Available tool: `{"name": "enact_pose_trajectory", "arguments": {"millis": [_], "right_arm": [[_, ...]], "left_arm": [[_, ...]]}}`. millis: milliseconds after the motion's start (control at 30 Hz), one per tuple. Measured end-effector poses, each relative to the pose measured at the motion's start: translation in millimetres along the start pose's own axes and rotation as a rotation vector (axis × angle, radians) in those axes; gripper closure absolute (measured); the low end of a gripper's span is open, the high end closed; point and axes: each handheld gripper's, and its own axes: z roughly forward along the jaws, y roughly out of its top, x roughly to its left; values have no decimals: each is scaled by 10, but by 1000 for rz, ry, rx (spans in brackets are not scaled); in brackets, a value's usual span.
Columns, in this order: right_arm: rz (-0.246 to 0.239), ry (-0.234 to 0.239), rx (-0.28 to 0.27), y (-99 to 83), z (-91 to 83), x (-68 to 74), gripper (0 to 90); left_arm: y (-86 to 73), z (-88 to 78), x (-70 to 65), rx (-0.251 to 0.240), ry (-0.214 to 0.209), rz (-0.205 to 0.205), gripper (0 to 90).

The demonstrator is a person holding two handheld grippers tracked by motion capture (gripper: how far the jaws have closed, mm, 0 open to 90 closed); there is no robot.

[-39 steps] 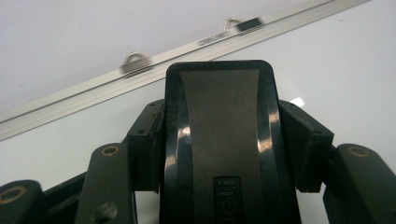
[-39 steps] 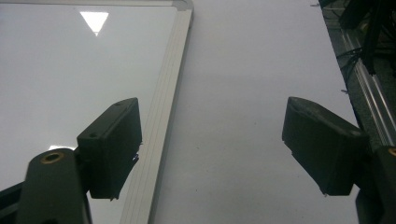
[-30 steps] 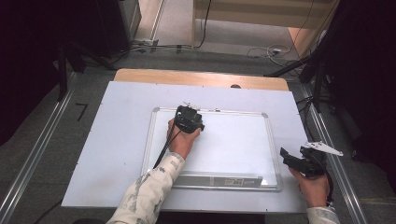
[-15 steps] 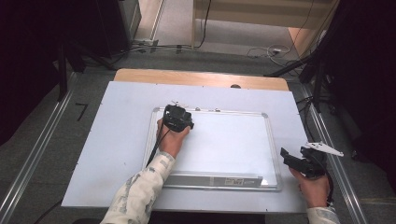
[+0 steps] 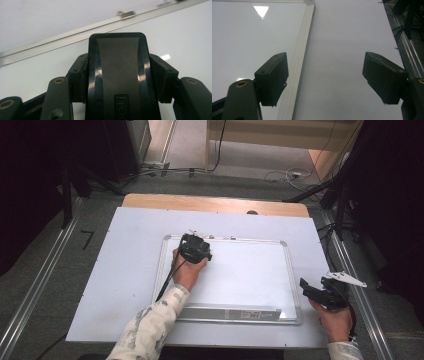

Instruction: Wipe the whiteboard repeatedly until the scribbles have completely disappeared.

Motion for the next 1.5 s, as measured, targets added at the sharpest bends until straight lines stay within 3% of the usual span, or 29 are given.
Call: {"name": "enact_pose_trajectory", "arguments": {"millis": [100,233,567,700,867,1033,1333,1500], "right_arm": [[0,2,1,-3,1,-7,196],[1,4,-1,-2,4,-18,196],[1,3,1,-5,0,-6,196],[3,1,2,-5,1,-7,196],[2,0,3,-4,7,-7,197],[-4,3,4,1,12,6,198],[-4,4,-2,-11,-10,-13,198],[0,2,-1,-9,-8,-11,198]], "left_arm": [[22,14,-151,5,-26,30,406],[15,7,-148,5,-29,33,406],[-73,-65,281,3,29,-35,406],[-75,-64,364,0,42,-54,406],[-71,-64,347,3,51,-57,406],[-61,-61,229,7,28,-31,406],[-79,-141,196,27,11,-21,406],[-18,-323,278,-27,7,-39,406]]}}
